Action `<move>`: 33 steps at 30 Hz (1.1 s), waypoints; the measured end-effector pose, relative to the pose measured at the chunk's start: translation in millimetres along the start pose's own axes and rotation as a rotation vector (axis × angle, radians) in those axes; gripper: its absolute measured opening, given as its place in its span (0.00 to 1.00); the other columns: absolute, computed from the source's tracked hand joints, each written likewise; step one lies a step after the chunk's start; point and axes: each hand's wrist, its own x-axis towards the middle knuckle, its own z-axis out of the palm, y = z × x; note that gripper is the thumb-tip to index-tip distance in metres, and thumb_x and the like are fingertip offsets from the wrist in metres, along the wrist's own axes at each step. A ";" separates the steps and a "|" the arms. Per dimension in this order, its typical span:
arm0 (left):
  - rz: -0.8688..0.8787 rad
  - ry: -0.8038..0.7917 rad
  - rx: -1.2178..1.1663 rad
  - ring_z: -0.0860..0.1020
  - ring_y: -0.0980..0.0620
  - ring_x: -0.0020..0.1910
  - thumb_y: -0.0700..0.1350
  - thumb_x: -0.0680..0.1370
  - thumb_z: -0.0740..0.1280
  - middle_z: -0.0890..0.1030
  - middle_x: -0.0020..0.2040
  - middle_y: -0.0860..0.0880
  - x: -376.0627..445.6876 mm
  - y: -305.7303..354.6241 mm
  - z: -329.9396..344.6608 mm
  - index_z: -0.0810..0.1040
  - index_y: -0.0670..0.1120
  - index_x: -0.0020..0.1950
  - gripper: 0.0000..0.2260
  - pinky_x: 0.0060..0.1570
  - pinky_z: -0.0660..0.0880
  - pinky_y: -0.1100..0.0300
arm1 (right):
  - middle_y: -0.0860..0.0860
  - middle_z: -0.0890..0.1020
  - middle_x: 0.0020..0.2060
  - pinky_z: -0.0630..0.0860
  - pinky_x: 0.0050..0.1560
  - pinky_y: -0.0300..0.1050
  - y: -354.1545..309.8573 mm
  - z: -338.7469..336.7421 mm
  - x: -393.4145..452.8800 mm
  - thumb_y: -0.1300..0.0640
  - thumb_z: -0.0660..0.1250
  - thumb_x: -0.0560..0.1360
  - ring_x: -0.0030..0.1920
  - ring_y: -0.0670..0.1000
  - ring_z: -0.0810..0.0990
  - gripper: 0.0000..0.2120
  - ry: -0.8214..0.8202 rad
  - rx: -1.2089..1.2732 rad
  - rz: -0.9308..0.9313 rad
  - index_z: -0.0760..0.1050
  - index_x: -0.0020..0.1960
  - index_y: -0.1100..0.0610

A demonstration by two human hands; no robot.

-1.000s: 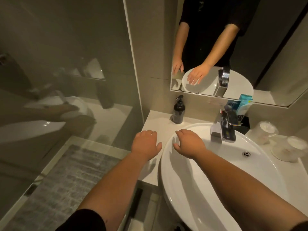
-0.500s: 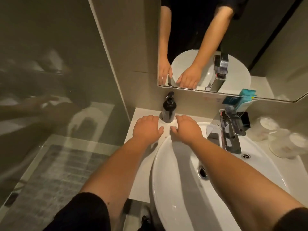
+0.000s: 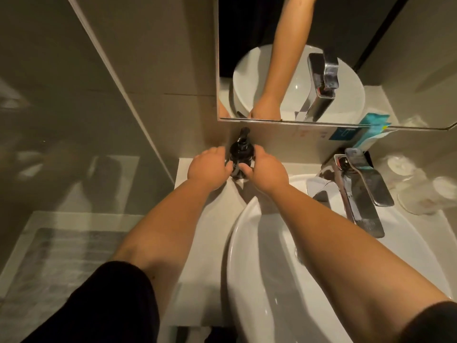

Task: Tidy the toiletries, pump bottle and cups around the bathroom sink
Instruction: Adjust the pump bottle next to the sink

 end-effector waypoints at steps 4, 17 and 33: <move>0.048 -0.012 -0.065 0.76 0.40 0.55 0.49 0.79 0.59 0.78 0.58 0.43 5.8 -1.6 3.5 0.69 0.46 0.66 0.16 0.52 0.72 0.49 | 0.56 0.82 0.54 0.70 0.42 0.46 5.0 4.2 0.6 0.44 0.66 0.75 0.52 0.60 0.80 0.27 -0.003 0.071 -0.002 0.64 0.69 0.55; -0.024 -0.002 -0.111 0.79 0.40 0.49 0.52 0.82 0.57 0.82 0.53 0.43 -9.0 21.6 18.8 0.66 0.46 0.71 0.19 0.41 0.74 0.52 | 0.57 0.80 0.59 0.76 0.58 0.56 22.6 -18.0 -1.0 0.52 0.68 0.76 0.60 0.59 0.78 0.29 -0.055 0.185 0.053 0.62 0.72 0.56; -0.091 0.025 -0.101 0.79 0.41 0.45 0.51 0.82 0.59 0.82 0.50 0.43 -7.2 40.9 13.1 0.69 0.45 0.67 0.16 0.36 0.71 0.55 | 0.57 0.81 0.60 0.75 0.59 0.53 24.3 -21.3 1.2 0.57 0.66 0.77 0.60 0.60 0.78 0.23 -0.037 0.208 0.011 0.68 0.70 0.55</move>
